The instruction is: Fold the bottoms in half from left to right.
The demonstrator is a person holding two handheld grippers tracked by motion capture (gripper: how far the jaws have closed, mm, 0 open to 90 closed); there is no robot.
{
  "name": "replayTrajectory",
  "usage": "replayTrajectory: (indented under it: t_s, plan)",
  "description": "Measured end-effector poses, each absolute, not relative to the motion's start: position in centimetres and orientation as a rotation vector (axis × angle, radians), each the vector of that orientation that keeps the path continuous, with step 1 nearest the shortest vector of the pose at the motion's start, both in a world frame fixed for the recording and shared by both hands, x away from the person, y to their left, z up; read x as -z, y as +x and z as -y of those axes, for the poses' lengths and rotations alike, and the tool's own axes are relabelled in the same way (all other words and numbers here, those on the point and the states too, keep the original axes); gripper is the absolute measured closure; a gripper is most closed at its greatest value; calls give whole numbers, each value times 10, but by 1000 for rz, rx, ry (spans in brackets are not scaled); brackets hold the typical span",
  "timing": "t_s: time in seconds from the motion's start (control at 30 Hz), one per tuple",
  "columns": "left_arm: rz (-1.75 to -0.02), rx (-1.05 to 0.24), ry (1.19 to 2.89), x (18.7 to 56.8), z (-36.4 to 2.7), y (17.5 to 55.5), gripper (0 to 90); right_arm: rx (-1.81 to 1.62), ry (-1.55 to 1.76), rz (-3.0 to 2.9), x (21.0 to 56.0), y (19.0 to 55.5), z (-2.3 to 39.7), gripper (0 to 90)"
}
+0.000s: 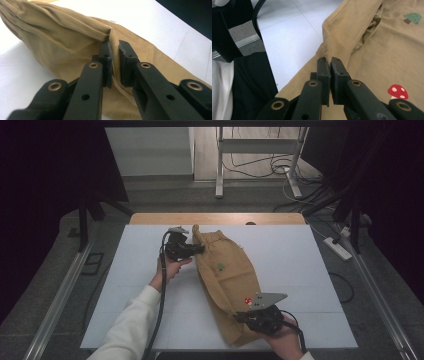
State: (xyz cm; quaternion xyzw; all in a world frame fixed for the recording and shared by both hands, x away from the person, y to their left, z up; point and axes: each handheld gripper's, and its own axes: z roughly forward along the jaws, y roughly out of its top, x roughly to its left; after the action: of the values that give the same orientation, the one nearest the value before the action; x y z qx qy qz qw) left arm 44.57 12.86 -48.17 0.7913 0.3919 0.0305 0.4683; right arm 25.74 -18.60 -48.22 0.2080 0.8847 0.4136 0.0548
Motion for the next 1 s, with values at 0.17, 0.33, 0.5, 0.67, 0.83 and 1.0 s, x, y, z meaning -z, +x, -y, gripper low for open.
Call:
replayTrajectory:
  t_s: [0.17,0.33,0.5,0.67,0.83,1.0]
  plan:
    - [-956,-74,1943,482,-126,447,814,-1254,638,-2681,482,257,188,861]
    - [-948,-73,1950,482,-122,448,814,-1253,648,-2676,482,256,190,861]
    - [-945,-72,1953,482,-119,449,814,-1251,656,-2672,482,256,192,861]
    - [-942,-68,1960,483,-116,450,815,-1248,662,-2668,483,255,193,862]
    - [-938,-69,1966,483,-114,450,815,-1245,670,-2666,483,255,194,862]
    - [-937,-70,1967,483,-113,451,814,-1237,673,-2664,484,255,196,862]
